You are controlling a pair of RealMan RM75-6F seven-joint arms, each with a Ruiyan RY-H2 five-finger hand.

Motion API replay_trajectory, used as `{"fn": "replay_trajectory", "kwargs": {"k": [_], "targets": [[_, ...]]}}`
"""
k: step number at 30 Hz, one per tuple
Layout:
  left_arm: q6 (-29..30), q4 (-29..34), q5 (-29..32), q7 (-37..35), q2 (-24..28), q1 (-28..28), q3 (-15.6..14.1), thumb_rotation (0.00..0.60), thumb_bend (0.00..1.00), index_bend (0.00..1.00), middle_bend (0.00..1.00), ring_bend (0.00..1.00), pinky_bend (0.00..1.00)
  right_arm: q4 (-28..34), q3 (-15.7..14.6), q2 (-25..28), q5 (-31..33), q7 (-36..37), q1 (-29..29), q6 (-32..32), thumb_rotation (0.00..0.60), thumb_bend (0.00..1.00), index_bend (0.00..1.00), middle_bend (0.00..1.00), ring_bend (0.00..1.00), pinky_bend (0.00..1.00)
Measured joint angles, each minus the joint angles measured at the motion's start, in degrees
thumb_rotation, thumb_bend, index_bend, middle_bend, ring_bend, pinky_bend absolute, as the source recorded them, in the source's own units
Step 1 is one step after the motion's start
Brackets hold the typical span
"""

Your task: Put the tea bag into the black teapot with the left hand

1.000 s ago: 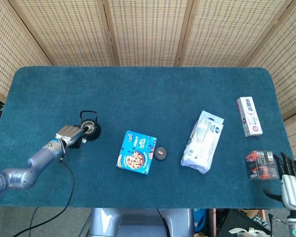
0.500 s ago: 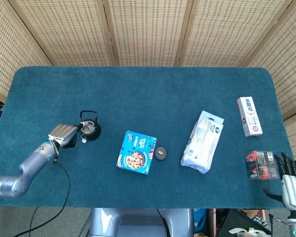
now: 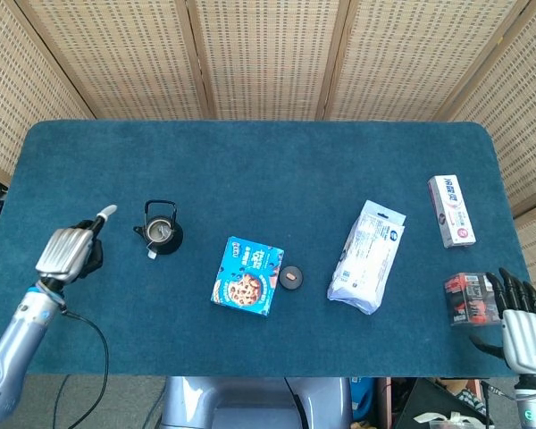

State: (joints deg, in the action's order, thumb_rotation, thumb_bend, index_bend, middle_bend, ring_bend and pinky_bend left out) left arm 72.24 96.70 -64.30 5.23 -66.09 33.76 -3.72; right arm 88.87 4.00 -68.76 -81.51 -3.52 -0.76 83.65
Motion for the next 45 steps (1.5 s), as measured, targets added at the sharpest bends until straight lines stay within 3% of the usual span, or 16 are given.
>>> {"fn": "replay_trajectory", "kwargs": {"k": [2,4,12,18,28,45], "targets": [[4.2,-0.3,-2.7,-1.3,-0.9,-3.1,-0.1,0.600,0.53,0.00,0.03,0.01,0.05,0.0,0.0,-0.1,-0.6,0.0,-0.4,-0.1,0.600,0.00,0.00,0.00,0.00,0.00],[8.3,-0.8,-5.9,-2.6,-1.9,-6.5,-0.3,0.600,0.50,0.00,0.00,0.00,0.00,0.1,0.0,-0.1,-1.0,0.0,-0.6,-0.1,0.600,0.00,0.00,0.00,0.00,0.00],[19.2,-1.3,-13.9,-3.6,-3.8,-16.2,-2.1,0.600,0.43,0.00,0.00,0.00,0.00,0.4,0.1,-0.4,-2.7,0.0,-1.5,0.3,0.600,0.00,0.00,0.00,0.00,0.00],[20.4,0.5,-16.4,-0.1,-2.6,-20.4,-4.1,0.600,0.33,0.00,0.00,0.00,0.00,0.8,0.0,-0.5,-3.3,-0.2,-1.7,0.7,0.600,0.00,0.00,0.00,0.00,0.00],[21.3,0.8,-18.1,2.6,-2.0,-23.7,-3.4,0.600,0.20,0.00,0.00,0.00,0.00,0.4,-0.2,-0.7,-3.8,0.1,-1.7,1.2,0.600,0.00,0.00,0.00,0.00,0.00],[20.9,0.9,-19.4,6.8,-1.8,-26.6,-1.4,0.600,0.14,0.00,0.00,0.00,0.00,-0.2,-0.3,-1.2,-4.1,0.0,-1.8,1.9,0.600,0.00,0.00,0.00,0.00,0.00]]}}
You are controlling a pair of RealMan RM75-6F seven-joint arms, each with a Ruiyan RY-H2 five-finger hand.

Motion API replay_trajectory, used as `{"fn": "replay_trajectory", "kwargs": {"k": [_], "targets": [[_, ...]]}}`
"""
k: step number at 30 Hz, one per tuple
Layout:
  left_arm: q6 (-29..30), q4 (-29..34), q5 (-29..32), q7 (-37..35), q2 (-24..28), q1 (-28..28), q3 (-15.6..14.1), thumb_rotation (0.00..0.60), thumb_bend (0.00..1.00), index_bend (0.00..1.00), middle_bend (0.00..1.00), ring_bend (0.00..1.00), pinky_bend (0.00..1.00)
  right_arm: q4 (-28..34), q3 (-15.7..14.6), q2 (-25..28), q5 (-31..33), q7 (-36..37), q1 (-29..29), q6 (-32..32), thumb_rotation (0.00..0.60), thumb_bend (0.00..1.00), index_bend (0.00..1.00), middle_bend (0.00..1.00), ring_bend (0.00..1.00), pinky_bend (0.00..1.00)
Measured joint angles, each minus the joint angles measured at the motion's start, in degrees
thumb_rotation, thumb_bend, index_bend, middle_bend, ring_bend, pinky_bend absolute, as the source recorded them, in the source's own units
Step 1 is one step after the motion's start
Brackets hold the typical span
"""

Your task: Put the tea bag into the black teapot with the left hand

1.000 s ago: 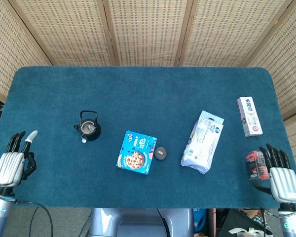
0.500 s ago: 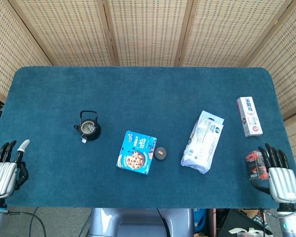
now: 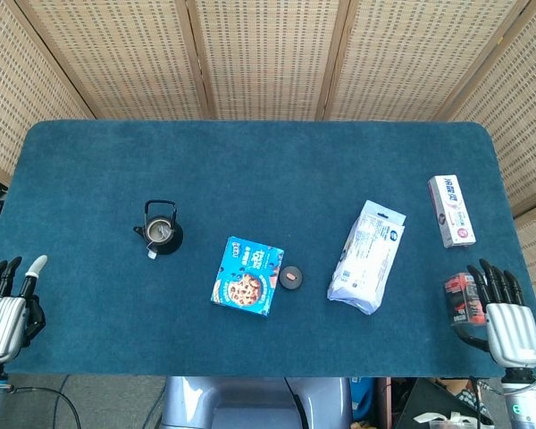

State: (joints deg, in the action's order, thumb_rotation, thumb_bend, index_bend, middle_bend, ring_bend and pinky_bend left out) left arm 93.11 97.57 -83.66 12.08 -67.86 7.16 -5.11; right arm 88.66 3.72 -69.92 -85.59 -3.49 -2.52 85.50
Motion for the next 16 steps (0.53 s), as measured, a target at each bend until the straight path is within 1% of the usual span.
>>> {"fn": "replay_trajectory", "kwargs": {"k": [16], "targets": [[-2.2,-0.5,-1.3,1.8,0.5,-1.4,1.4,0.600,0.13,0.00,0.00,0.00,0.00,-0.3,0.1,-0.2,-0.1,-0.2,-0.3,0.1,0.600,0.00,0.00,0.00,0.00,0.00]]}}
